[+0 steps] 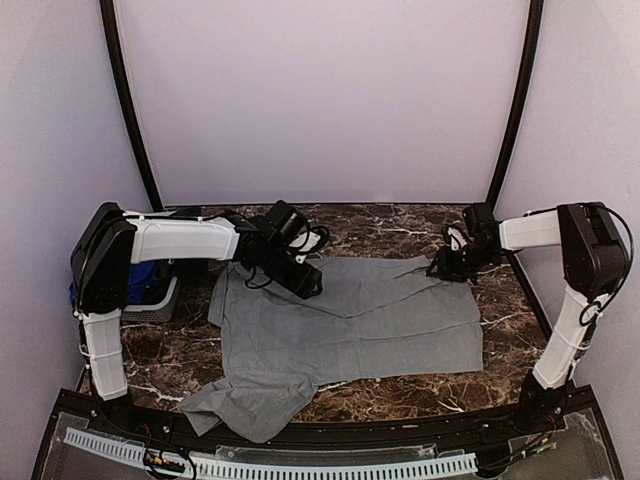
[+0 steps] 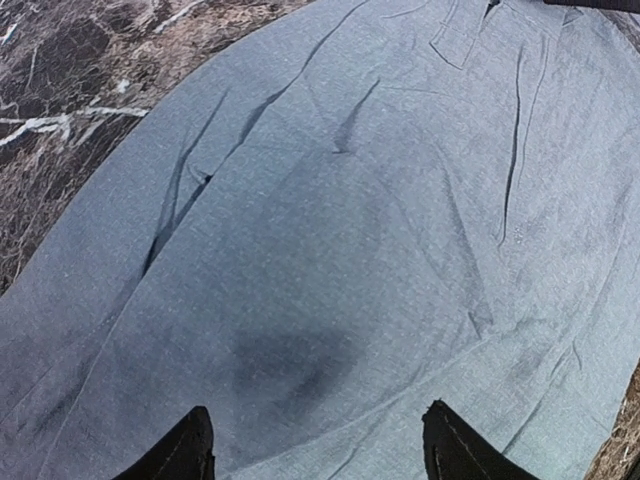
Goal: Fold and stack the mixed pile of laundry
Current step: Fold the flattened shirt at the center of the board.
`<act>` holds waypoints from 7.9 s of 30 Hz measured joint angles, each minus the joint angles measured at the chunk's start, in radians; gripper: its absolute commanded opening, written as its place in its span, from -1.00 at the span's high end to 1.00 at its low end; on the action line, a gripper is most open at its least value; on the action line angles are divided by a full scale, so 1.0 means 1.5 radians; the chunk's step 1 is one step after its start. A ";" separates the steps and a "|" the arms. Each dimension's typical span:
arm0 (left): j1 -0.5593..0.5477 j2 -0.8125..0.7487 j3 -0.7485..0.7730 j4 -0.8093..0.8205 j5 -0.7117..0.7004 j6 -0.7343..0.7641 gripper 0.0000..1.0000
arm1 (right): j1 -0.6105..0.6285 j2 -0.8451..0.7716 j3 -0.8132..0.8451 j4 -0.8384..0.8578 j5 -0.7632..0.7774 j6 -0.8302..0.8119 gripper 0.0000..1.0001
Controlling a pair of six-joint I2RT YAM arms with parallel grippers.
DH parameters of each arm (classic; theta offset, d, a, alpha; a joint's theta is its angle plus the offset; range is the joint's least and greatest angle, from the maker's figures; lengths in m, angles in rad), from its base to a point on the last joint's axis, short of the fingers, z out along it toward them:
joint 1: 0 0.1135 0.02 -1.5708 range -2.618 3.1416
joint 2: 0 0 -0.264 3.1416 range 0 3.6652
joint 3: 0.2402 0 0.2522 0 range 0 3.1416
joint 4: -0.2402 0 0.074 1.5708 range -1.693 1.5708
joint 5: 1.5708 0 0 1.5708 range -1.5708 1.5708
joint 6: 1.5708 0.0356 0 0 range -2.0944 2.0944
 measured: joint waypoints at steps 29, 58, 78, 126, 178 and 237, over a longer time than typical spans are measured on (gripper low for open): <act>0.042 -0.066 -0.051 0.013 -0.001 -0.022 -0.42 | 0.037 -0.118 -0.037 -0.039 0.002 0.011 1.00; -0.090 0.006 0.022 0.019 0.025 0.092 -0.15 | 0.011 -0.056 0.005 -0.068 0.029 0.002 0.26; -0.101 0.178 0.191 -0.053 -0.048 0.101 0.18 | 0.011 0.029 0.052 -0.079 0.038 -0.014 0.43; -0.155 0.172 0.193 -0.041 -0.092 0.152 0.16 | 0.016 0.005 0.058 -0.094 0.033 -0.005 0.30; -0.165 0.120 0.114 -0.091 -0.114 0.149 0.17 | 0.041 -0.039 -0.001 -0.101 -0.012 -0.010 0.49; 0.075 -0.097 -0.036 -0.030 -0.136 -0.102 -0.28 | -0.029 -0.104 -0.064 -0.153 0.076 0.047 0.10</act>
